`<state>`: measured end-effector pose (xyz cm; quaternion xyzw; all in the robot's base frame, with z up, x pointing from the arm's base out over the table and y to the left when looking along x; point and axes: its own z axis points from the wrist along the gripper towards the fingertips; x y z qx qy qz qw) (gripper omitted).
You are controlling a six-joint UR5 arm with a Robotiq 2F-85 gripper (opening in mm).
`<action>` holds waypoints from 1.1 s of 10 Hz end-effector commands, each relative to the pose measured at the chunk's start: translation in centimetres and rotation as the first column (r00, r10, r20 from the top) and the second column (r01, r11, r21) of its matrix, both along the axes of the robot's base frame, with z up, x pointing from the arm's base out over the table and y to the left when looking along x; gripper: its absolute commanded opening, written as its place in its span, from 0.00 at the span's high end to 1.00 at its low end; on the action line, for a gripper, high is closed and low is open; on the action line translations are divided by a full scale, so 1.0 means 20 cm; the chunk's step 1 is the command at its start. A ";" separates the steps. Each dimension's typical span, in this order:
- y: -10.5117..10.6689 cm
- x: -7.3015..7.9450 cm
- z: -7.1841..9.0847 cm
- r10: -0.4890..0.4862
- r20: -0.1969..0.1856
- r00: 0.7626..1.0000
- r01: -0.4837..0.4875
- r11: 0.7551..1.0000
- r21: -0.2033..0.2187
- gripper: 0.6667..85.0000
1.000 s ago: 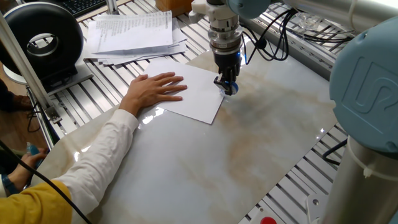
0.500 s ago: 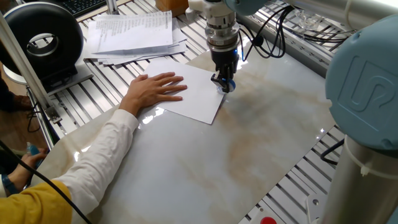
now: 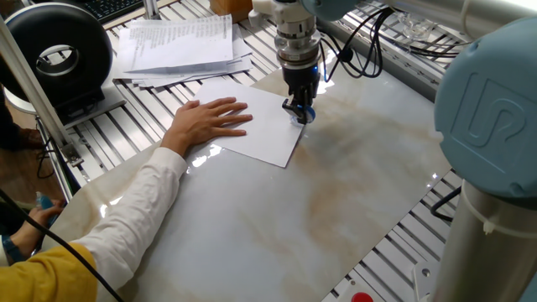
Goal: Use the correction tape on paper
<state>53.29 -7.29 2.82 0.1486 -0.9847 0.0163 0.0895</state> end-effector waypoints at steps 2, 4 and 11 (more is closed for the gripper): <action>0.01 0.00 -0.01 -0.014 0.003 1.000 0.014 1.000 0.020 0.99; 0.02 -0.02 -0.02 -0.020 0.001 1.000 0.020 1.000 0.025 0.99; 0.00 -0.06 0.00 -0.019 -0.017 1.000 0.019 1.000 0.025 0.99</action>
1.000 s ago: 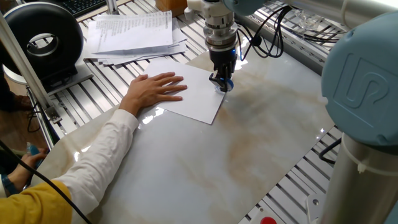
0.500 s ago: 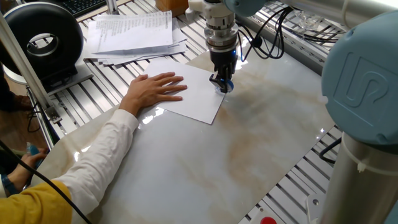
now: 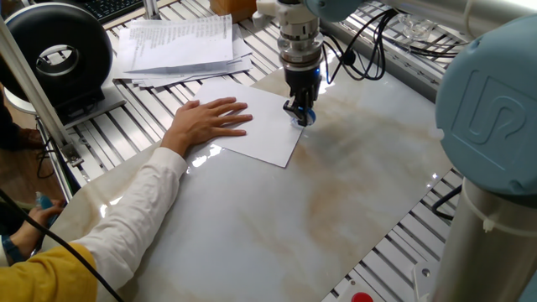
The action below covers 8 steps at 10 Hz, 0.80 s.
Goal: Use the correction tape on paper
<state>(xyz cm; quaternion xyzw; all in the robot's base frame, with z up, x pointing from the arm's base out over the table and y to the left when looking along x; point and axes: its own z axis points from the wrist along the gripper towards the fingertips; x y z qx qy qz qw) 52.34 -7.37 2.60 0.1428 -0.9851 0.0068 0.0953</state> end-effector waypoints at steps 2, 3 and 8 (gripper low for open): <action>0.00 -0.02 0.01 -0.003 -0.005 1.000 0.003 1.000 0.003 0.99; 0.00 -0.02 0.00 -0.003 -0.005 1.000 0.003 1.000 0.005 0.99; -0.01 -0.05 0.01 -0.005 -0.015 1.000 0.005 1.000 0.004 0.99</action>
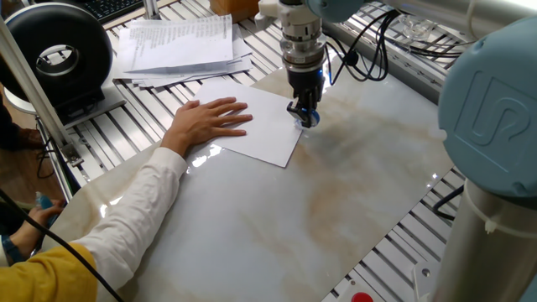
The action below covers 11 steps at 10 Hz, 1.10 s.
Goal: Use the correction tape on paper
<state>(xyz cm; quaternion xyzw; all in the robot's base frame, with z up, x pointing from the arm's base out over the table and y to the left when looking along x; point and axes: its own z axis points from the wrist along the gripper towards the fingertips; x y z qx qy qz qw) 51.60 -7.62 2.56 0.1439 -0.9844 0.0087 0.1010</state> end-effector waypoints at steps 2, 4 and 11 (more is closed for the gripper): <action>0.00 -0.04 0.02 -0.009 -0.012 1.000 0.009 1.000 0.009 0.99; 0.00 -0.07 0.02 -0.008 -0.016 1.000 0.008 1.000 0.003 0.99; -0.04 0.07 0.28 -0.037 0.157 0.987 0.039 0.999 -0.010 0.99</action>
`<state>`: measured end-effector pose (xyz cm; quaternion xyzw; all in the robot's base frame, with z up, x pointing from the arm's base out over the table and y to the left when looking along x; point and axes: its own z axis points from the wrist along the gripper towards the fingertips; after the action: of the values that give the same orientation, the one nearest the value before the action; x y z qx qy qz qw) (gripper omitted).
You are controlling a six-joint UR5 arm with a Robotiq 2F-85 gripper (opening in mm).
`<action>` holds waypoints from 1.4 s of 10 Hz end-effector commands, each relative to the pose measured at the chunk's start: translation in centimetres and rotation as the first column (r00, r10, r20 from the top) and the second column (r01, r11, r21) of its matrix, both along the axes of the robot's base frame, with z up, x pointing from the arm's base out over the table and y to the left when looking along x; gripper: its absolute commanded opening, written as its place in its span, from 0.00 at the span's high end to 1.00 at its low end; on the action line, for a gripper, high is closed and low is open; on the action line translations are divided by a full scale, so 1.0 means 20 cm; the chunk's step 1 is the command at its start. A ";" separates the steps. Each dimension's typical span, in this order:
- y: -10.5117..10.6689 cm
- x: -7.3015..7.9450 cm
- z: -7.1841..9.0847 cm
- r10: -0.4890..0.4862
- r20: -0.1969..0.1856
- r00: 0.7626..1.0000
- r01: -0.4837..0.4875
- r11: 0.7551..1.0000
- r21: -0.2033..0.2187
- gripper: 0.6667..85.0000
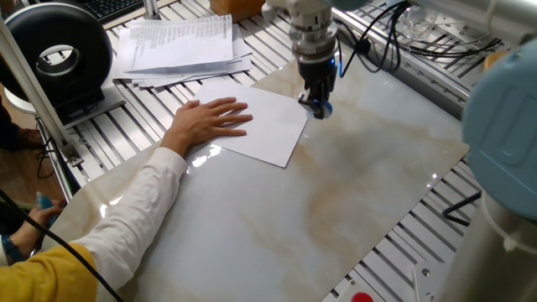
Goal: Use the correction tape on paper
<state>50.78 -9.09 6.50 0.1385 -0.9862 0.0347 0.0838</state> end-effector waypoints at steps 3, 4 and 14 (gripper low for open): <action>0.05 0.28 0.06 -0.029 0.218 0.976 0.024 0.999 0.025 0.99; 0.08 0.30 0.05 -0.035 0.229 0.973 0.031 0.999 0.023 0.99; 0.21 0.67 -0.20 0.027 0.314 0.949 -0.041 0.998 0.038 0.74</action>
<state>62.76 -5.80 3.62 0.1511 -0.9850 0.0477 -0.0685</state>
